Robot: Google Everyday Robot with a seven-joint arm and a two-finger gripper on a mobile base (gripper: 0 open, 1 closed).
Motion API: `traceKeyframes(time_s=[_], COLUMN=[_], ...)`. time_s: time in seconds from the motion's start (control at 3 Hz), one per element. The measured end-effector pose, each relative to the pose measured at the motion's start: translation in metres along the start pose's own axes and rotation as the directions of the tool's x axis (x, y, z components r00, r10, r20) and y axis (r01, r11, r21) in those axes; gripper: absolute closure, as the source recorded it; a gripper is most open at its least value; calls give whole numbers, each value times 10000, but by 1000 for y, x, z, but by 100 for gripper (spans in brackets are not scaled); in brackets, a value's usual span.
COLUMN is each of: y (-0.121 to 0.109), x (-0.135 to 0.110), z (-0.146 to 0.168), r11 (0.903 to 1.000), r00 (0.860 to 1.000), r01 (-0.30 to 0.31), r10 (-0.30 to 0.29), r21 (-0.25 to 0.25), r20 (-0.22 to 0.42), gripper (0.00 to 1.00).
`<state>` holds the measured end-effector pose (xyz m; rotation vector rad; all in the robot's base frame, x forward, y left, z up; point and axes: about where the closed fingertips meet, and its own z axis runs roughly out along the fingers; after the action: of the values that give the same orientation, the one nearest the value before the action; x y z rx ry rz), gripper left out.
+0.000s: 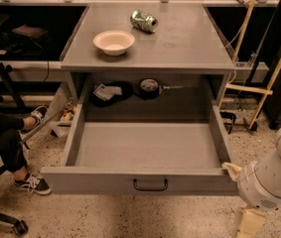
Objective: Close top drawer
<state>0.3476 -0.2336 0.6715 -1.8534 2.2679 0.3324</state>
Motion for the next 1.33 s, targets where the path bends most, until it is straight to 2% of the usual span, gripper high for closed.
traceKeyframes(time_s=[0.33,0.67,1.0,1.33], y=[3,22,41,45], x=[-9,-29,-20,-15], z=[-13,-64,-104,-73], r11=[9989,9868,9786,9897], r00=[9995,9979,9998,9996], r01=[235,332,-118,282], r10=[-244,-414,78,-268], r21=[406,1585,2055,1403], r20=[211,490,203,-124], gripper=[0,0,0,0])
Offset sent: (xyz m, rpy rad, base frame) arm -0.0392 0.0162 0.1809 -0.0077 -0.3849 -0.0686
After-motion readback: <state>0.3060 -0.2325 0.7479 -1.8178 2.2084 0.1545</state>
